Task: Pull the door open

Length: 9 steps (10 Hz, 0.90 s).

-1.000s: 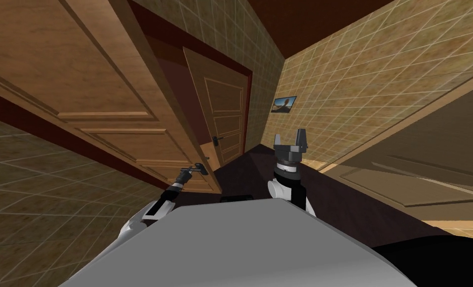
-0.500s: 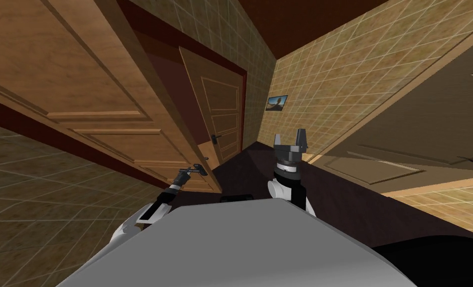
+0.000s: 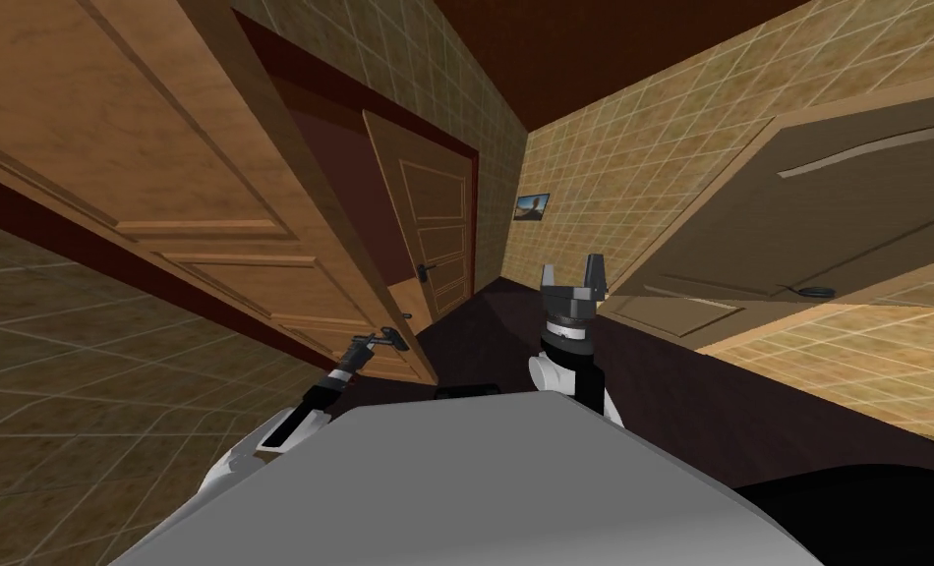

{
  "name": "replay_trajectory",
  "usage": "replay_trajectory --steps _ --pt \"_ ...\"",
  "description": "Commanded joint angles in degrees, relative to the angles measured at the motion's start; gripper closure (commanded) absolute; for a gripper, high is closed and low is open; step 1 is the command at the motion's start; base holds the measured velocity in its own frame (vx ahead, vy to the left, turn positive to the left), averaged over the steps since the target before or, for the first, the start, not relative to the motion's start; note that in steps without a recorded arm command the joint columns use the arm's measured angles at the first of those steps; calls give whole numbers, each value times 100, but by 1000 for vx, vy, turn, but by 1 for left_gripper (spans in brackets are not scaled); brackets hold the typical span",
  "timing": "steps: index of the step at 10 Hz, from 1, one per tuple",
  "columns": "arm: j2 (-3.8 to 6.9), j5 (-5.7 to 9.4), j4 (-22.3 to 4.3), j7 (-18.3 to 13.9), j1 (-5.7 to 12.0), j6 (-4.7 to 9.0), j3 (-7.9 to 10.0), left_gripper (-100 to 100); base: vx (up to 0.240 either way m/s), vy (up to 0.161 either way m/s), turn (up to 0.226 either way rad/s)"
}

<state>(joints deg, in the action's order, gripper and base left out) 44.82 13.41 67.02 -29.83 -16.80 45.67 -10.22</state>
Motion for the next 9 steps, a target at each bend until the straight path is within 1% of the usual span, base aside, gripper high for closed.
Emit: replay_trajectory --steps 1,2,3,4,5,9 --pt "40 -15 -13 -51 -48 160 -69 100 -246 118 -176" --pt "42 3 15 -27 -46 70 -14 100 -113 58 -46" --pt "78 -9 -36 -65 -71 179 -59 100 -160 21 -140" --pt "88 -11 -49 -74 -74 206 -68 100 -214 54 -154" --pt "110 -16 -79 -96 -80 267 -88 100 -197 79 -122" --pt "210 -36 -211 -192 -110 542 -177 100 -198 111 -178"
